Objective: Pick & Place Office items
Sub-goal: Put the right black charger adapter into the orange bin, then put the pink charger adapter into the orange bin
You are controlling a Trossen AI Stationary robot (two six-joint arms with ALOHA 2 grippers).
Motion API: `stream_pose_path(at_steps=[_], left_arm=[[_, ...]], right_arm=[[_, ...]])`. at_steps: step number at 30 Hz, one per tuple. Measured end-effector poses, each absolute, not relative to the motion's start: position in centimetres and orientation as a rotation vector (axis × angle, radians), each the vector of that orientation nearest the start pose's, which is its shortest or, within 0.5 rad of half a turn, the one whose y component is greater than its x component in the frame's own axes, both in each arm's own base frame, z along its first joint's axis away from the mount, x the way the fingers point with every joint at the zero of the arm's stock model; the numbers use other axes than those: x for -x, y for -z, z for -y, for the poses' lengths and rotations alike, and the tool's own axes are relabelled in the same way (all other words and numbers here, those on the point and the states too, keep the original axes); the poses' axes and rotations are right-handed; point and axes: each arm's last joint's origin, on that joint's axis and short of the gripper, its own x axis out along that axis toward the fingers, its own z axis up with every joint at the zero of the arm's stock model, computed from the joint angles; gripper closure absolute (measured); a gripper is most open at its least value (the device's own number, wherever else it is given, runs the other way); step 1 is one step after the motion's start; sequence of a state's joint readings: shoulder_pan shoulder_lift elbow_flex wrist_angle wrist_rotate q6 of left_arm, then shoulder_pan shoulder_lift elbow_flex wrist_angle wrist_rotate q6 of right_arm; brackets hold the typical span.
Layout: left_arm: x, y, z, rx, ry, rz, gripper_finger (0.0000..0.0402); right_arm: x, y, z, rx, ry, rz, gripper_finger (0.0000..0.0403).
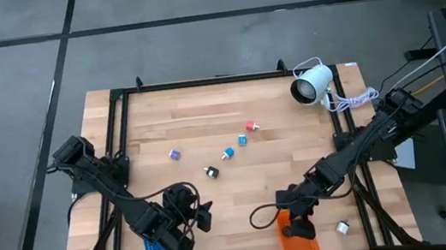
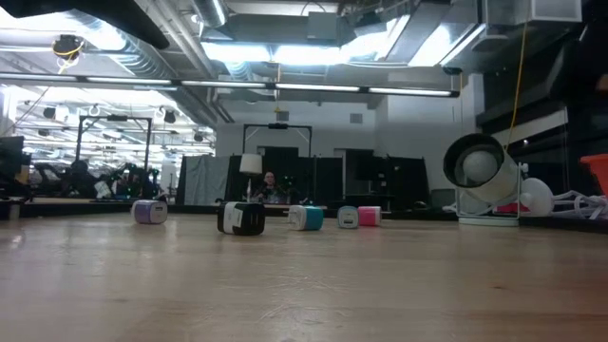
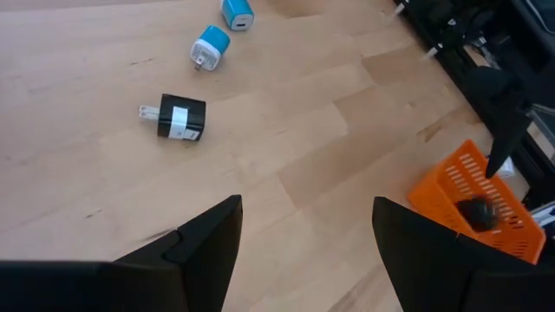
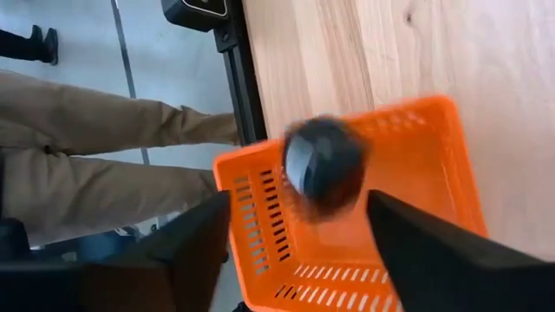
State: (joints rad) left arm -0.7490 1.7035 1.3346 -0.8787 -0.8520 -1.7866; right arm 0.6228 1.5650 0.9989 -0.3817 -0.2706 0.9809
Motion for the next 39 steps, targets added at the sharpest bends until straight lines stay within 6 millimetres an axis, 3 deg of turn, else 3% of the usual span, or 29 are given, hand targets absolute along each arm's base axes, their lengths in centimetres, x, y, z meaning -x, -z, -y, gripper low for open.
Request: stream_pose_path(at_steps=[5,10,14,20,24,27,33,39], left_arm=[[-25.8,-25.1,21.1,0.786,-0.727,-0.468,0.0149],[-25.8,-25.1,21.1,0.787,-0.727,-0.467,0.0149],[-25.9,-25.1,21.1,0.795,-0.725,-0.464,0.0149],[-25.9,-25.1,21.2,0.805,-0.72,-0.458,0.0149],[-25.9,-25.1,21.2,0.8,-0.721,-0.445,0.0148],[-26.0,-25.2,21.1,0.799,-0.724,-0.439,0.0149],[-26.1,-25.2,21.0,0.792,-0.727,-0.439,0.0149],[-26.2,-25.2,20.9,0.787,-0.732,-0.421,0.0148]], right_arm=[[-25.0,-20.9,-18.9,-0.674,-0.273,-1.261,0.0075],[-25.2,-21.2,-18.5,-0.644,-0.224,-1.198,0.0088],[-25.9,-22.1,-16.8,-0.617,-0.148,-1.088,0.0106],[-28.3,-23.2,-11.5,-0.62,0.098,-0.893,0.0123],[-29.5,-23.1,-6.8,-0.681,0.273,-0.855,0.0124],[-29.9,-22.9,-3.7,-0.616,0.356,-0.847,0.0124],[-29.7,-22.8,1.5,-0.513,0.409,-0.897,0.0124],[-28.6,-22.3,4.6,-0.355,0.36,-1.018,0.0124]])
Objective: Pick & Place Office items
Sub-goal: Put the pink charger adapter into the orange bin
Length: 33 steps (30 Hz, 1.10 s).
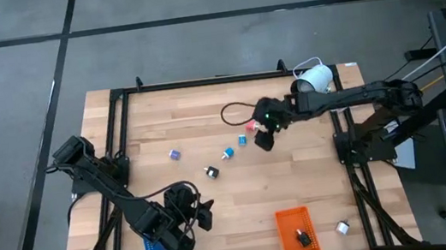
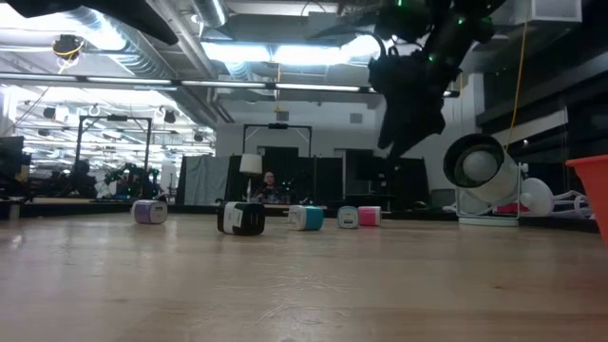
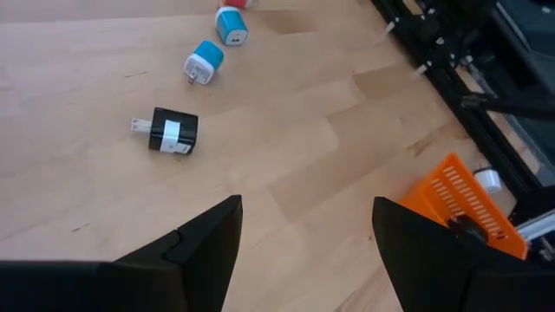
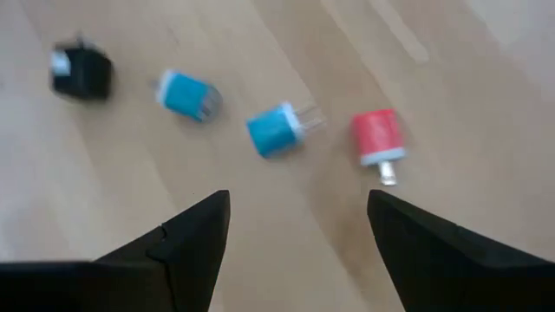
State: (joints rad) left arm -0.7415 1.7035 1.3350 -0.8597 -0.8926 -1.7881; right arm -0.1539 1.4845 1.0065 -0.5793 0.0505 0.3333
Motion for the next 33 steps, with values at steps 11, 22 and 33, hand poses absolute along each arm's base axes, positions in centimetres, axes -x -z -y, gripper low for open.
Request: stream_pose_path(at_steps=[11,22,33], left_arm=[[-27.3,-25.2,19.3,0.821,-0.792,-0.398,0.0149],[-28.5,-25.1,17.6,0.839,-0.833,-0.447,0.0149],[-28.6,-25.0,17.5,0.843,-0.835,-0.448,0.0148]], right_arm=[[-27.9,-21.6,8.0,-0.241,0.326,-1.088,0.0124],[-31.0,-17.4,9.1,-0.253,0.253,-1.189,0.0124],[-34.8,-19.8,11.3,-0.252,0.246,-1.129,0.0124]])
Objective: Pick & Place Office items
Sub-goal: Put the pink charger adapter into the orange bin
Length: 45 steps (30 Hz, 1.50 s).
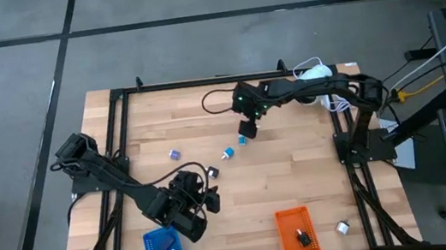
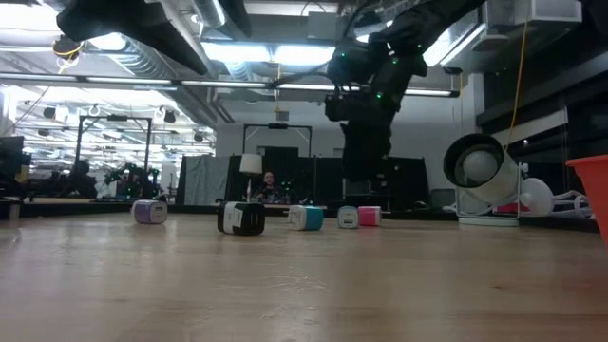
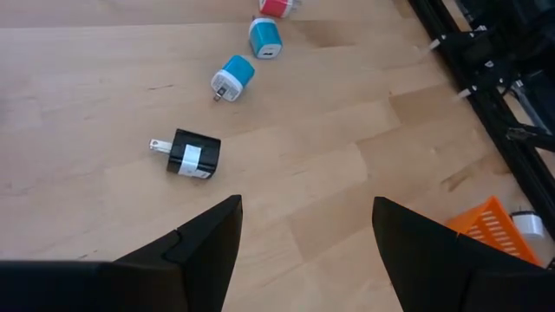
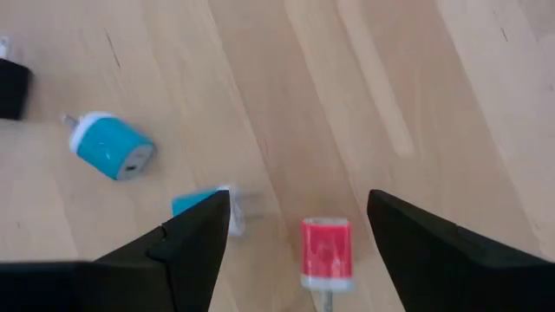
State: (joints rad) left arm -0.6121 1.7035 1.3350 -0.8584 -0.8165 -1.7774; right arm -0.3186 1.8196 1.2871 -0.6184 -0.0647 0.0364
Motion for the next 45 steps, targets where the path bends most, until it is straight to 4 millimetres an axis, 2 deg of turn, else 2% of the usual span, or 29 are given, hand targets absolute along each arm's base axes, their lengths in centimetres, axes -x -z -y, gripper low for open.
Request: stream_pose_path(at_steps=[6,11,22,29,33,38,44,45], left_arm=[[-28.6,-25.0,17.5,0.836,-0.835,-0.451,0.0148],[-28.6,-25.0,17.5,0.821,-0.832,-0.456,0.0148],[-28.5,-25.0,17.5,0.825,-0.833,-0.455,0.0148],[-28.6,-25.0,17.5,0.821,-0.833,-0.456,0.0148],[-28.6,-25.0,17.5,0.822,-0.833,-0.457,0.0148],[-28.6,-25.0,17.5,0.826,-0.834,-0.455,0.0148],[-28.5,-25.0,17.4,0.82,-0.839,-0.455,0.0148],[-28.5,-25.0,17.4,0.818,-0.84,-0.456,0.0148]], right_arm=[[-33.8,-17.9,11.8,-0.289,0.261,-1.238,0.0124],[-33.2,-16.9,12.1,-0.302,0.277,-1.242,0.0124],[-33.5,-16.1,12.9,-0.312,0.296,-1.224,0.0124],[-33.7,-13.8,13.0,-0.335,0.292,-1.295,0.0124],[-33.9,-13.3,13.0,-0.345,0.304,-1.304,0.0126],[-33.9,-13.1,13.2,-0.349,0.313,-1.299,0.0164],[-33.9,-13.1,13.2,-0.358,0.303,-1.297,0.027],[-33.9,-13.1,13.2,-0.364,0.297,-1.295,0.0273]])
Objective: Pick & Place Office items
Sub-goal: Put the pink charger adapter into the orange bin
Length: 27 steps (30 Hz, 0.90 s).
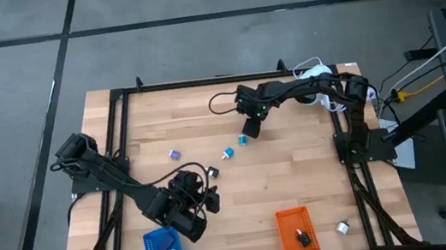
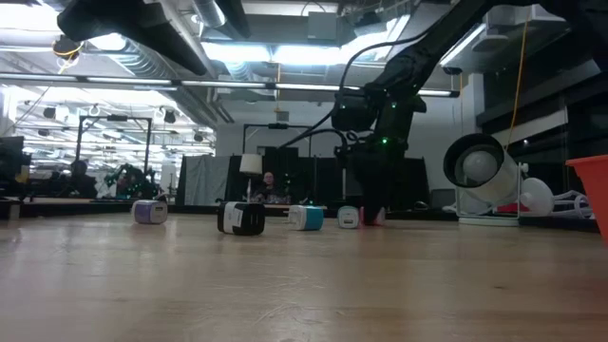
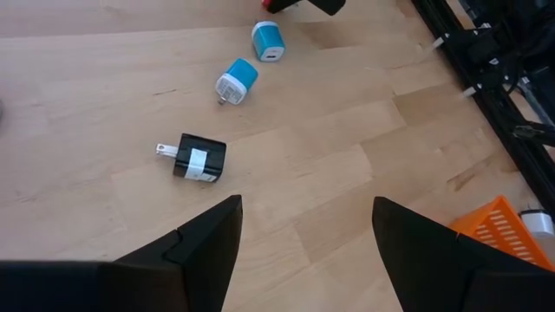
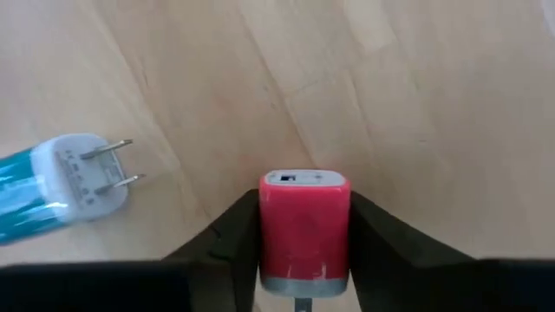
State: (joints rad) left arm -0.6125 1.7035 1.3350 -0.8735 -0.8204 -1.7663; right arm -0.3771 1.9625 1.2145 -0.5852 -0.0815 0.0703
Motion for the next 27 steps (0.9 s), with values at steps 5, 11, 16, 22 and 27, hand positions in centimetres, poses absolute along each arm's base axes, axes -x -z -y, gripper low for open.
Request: stream_pose_path(at_steps=[5,11,16,22,27], left_arm=[[-28.5,-25.0,17.4,0.814,-0.842,-0.456,0.0148],[-28.5,-25.0,17.4,0.811,-0.843,-0.45,0.0148],[-28.5,-25.0,17.4,0.808,-0.843,-0.452,0.0148],[-28.5,-25.0,17.4,0.792,-0.838,-0.459,0.0148],[-28.5,-25.0,17.4,0.791,-0.836,-0.467,0.0148]], right_arm=[[-34.0,-13.3,13.2,-0.45,0.254,-1.265,0.027],[-34.3,-15.5,12.2,-0.613,0.083,-1.152,0.027],[-33.8,-19.2,10.8,-0.622,0.033,-1.069,0.027],[-32.3,-24.0,8.4,-0.621,0.002,-0.981,0.027],[-30.7,-26.6,4.4,-0.607,-0.091,-1.021,0.027]])
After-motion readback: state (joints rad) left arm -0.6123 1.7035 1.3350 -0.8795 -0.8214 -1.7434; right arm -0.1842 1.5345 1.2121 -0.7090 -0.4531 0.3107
